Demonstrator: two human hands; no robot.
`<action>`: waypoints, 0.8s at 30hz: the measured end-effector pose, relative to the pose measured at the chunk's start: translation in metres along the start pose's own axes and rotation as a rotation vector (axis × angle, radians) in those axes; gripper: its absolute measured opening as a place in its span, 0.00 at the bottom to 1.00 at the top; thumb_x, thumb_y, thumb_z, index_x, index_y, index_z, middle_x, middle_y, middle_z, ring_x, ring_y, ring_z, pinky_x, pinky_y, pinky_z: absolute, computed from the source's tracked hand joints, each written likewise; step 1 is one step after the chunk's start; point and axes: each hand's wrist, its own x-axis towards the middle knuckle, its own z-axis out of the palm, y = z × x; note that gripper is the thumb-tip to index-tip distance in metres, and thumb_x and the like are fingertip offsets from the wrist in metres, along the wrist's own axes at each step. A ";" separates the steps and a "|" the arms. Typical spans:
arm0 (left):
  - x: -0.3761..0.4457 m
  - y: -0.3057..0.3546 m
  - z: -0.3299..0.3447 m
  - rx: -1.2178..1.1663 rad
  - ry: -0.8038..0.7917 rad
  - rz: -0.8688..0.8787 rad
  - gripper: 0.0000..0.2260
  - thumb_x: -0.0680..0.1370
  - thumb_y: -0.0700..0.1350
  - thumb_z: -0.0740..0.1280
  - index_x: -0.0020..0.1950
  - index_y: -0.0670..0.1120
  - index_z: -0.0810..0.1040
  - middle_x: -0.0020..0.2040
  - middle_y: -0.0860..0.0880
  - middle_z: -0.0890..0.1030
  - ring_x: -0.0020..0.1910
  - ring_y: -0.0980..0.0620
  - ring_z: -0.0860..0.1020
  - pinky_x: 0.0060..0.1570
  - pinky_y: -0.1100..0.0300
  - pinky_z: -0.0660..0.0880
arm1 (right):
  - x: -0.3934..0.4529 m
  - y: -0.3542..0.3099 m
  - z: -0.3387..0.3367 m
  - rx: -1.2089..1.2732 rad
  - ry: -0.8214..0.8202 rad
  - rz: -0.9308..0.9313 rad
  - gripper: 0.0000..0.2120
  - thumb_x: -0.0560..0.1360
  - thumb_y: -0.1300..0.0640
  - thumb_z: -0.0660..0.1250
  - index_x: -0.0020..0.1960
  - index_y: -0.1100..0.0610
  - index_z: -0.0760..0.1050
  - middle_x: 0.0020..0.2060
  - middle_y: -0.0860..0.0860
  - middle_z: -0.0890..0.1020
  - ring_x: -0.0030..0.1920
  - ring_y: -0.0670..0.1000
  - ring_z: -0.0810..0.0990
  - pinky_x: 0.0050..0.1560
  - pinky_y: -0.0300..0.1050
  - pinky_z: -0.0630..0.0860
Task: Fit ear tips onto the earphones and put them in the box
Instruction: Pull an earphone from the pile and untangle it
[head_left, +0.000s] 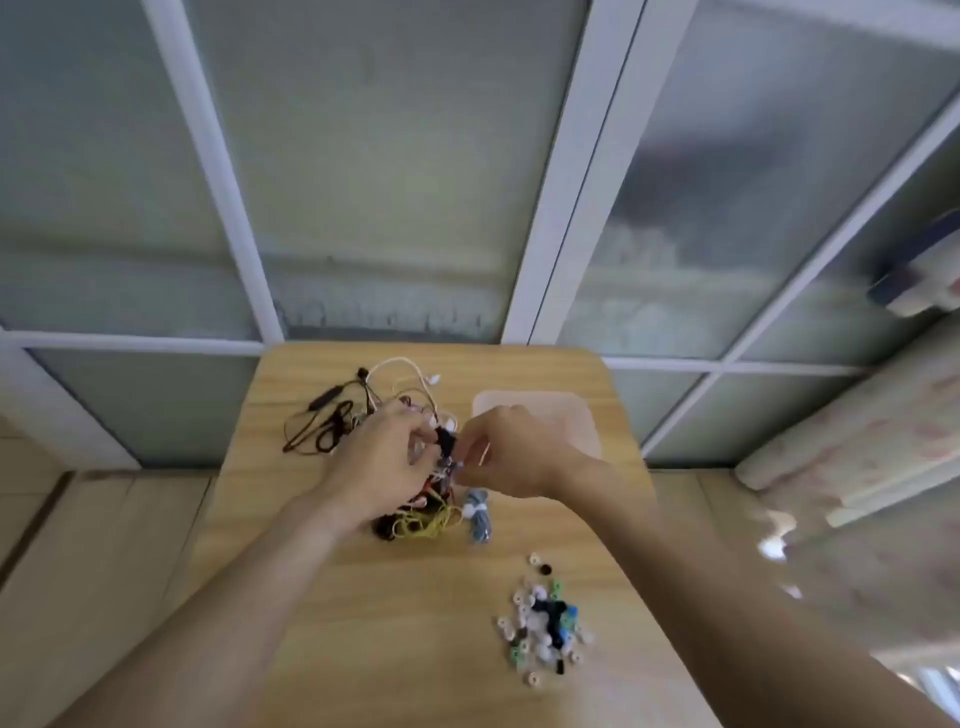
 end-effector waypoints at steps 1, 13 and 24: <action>-0.003 -0.008 0.012 0.045 0.016 0.019 0.09 0.76 0.54 0.68 0.53 0.53 0.77 0.52 0.55 0.72 0.46 0.56 0.75 0.44 0.56 0.75 | 0.004 0.007 0.018 -0.056 -0.005 -0.019 0.06 0.70 0.56 0.73 0.46 0.56 0.84 0.40 0.49 0.85 0.41 0.49 0.82 0.42 0.39 0.78; -0.012 -0.038 0.049 -0.138 0.502 0.124 0.06 0.73 0.47 0.74 0.46 0.49 0.80 0.42 0.55 0.78 0.37 0.59 0.75 0.38 0.63 0.70 | -0.003 0.042 0.095 0.105 0.498 -0.020 0.05 0.72 0.51 0.73 0.43 0.51 0.79 0.34 0.44 0.83 0.35 0.42 0.79 0.37 0.40 0.76; -0.056 0.003 0.034 -0.827 0.625 0.117 0.08 0.75 0.35 0.70 0.47 0.47 0.78 0.42 0.51 0.82 0.41 0.56 0.82 0.45 0.66 0.77 | -0.052 0.024 0.092 0.642 0.686 -0.104 0.19 0.73 0.52 0.73 0.62 0.49 0.74 0.51 0.44 0.80 0.48 0.40 0.80 0.46 0.37 0.79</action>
